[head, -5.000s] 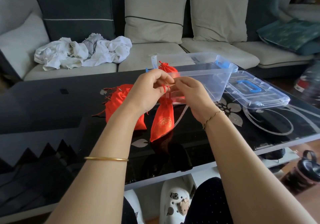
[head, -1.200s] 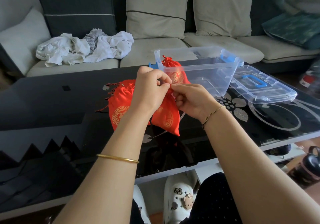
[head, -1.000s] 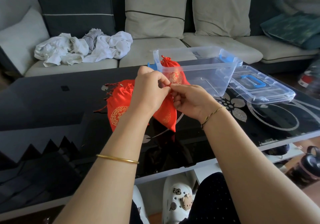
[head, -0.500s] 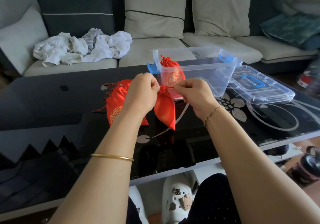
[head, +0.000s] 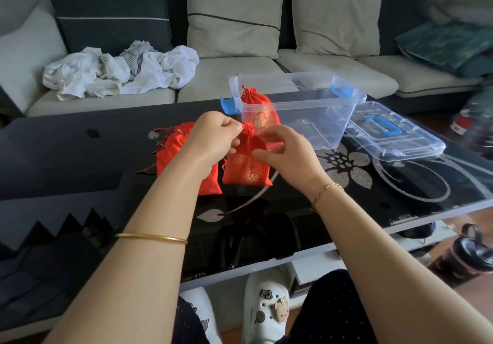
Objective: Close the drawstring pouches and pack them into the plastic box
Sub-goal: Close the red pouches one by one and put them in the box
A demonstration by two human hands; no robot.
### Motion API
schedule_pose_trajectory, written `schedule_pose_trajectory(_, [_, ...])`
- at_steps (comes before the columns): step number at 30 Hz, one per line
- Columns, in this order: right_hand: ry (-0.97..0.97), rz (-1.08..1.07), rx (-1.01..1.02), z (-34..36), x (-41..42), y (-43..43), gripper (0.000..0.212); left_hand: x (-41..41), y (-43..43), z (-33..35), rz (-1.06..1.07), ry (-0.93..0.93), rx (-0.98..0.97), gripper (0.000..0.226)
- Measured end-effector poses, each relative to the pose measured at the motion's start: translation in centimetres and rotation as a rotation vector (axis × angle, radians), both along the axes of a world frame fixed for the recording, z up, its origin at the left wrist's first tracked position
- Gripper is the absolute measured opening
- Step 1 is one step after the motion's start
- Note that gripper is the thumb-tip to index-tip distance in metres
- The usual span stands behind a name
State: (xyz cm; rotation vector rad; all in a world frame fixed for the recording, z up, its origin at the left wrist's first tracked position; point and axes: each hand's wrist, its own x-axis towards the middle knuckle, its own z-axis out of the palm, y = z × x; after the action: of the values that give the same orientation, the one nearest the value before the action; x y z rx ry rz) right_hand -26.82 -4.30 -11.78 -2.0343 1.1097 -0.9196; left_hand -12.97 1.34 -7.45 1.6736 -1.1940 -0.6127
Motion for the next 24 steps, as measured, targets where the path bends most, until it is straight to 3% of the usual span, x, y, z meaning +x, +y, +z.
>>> schedule_pose_trajectory(3, [0.018,-0.075,-0.098,0.4,-0.1,-0.4,0.016,-0.1,-0.7,0.5,-0.019,0.097,-0.018,0.018])
schedule_pose_trajectory(11, [-0.032,-0.135,-0.106,5.2,-1.1,-3.9,0.01,-1.2,-5.0,5.5,-0.102,0.342,-0.069,0.017])
schedule_pose_trajectory(16, [-0.102,-0.272,-0.207,11.1,-2.1,-10.3,0.009,-1.6,-9.0,8.0,0.004,0.395,-0.146,0.018])
schedule_pose_trajectory(20, [0.161,-0.374,-0.18,11.3,-1.3,-15.7,0.017,-1.3,-11.8,7.0,0.045,0.263,-0.075,0.023])
schedule_pose_trajectory(24, [0.472,-0.297,-0.016,9.5,0.2,-19.4,0.02,-0.4,-14.1,6.1,0.049,0.18,-0.037,0.025])
